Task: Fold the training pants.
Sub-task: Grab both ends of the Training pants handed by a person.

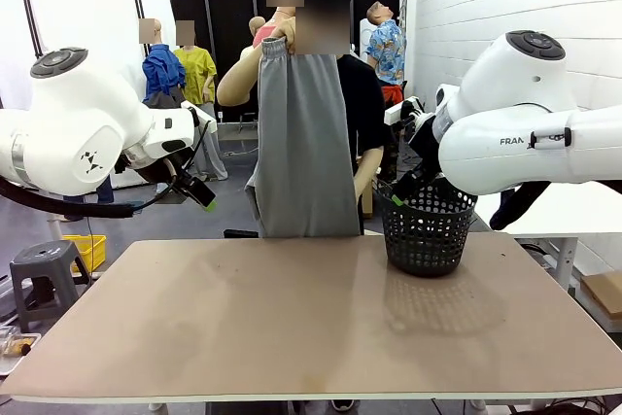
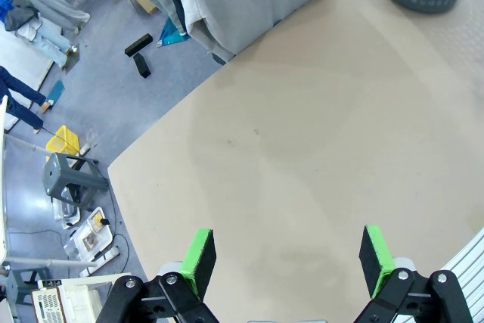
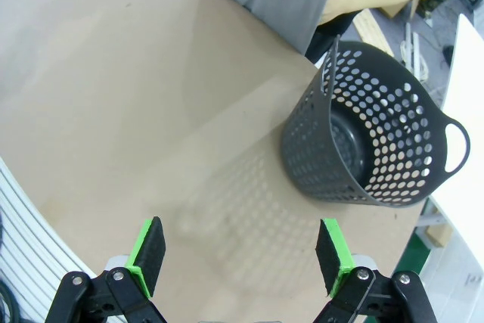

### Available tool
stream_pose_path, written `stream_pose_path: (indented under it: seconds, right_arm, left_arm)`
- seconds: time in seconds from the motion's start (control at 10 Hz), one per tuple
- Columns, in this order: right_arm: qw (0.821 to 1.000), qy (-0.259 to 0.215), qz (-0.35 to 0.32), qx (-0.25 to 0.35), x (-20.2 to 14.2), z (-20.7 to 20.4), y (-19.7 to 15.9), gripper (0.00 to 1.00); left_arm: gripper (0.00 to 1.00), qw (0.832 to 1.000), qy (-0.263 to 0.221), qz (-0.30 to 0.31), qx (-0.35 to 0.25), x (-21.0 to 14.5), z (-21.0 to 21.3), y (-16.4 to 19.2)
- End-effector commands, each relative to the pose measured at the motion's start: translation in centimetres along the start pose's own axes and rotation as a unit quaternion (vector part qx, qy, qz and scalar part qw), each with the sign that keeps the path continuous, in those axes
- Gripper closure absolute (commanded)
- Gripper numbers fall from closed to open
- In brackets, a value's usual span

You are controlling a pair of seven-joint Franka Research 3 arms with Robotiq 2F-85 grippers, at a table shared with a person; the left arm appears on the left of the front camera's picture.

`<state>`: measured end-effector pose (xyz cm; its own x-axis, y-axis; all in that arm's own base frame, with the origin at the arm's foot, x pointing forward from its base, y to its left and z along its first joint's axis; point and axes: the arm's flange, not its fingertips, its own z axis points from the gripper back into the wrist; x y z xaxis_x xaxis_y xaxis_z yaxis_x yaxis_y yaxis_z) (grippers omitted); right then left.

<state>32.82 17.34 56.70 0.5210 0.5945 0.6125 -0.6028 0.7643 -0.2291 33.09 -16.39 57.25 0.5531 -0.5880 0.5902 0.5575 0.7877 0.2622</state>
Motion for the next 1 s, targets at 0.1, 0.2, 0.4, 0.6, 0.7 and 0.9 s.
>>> stream_pose_path:
  seconds: [0.1, 0.2, 0.4, 0.6, 0.7, 0.9]
  right_arm:
    - [1.000, 0.003, 0.001, 0.002, 0.03, -0.19, 0.03, 0.00]
    - [1.000, 0.003, 0.001, 0.002, 0.03, -0.19, 0.03, 0.00]
    - [1.000, 0.003, 0.001, 0.002, 0.03, -0.19, 0.03, 0.00]
    - [1.000, 0.003, 0.001, 0.002, 0.03, -0.19, 0.03, 0.00]
    - [1.000, 0.003, 0.001, 0.002, 0.03, -0.19, 0.03, 0.00]
    - [1.000, 0.003, 0.001, 0.002, 0.03, -0.19, 0.03, 0.00]
  left_arm:
    - [0.00, 1.000, -0.002, 0.000, 0.003, 0.09, 0.20, 0.04]
    - [0.00, 1.000, -0.002, 0.000, 0.003, 0.09, 0.20, 0.04]
    - [0.00, 1.000, -0.002, 0.000, 0.003, 0.09, 0.20, 0.04]
    - [0.00, 1.000, -0.002, 0.000, 0.003, 0.09, 0.20, 0.04]
    - [0.00, 1.000, -0.002, 0.000, 0.003, 0.09, 0.20, 0.04]
    - [0.00, 1.000, -0.002, 0.000, 0.003, 0.09, 0.20, 0.04]
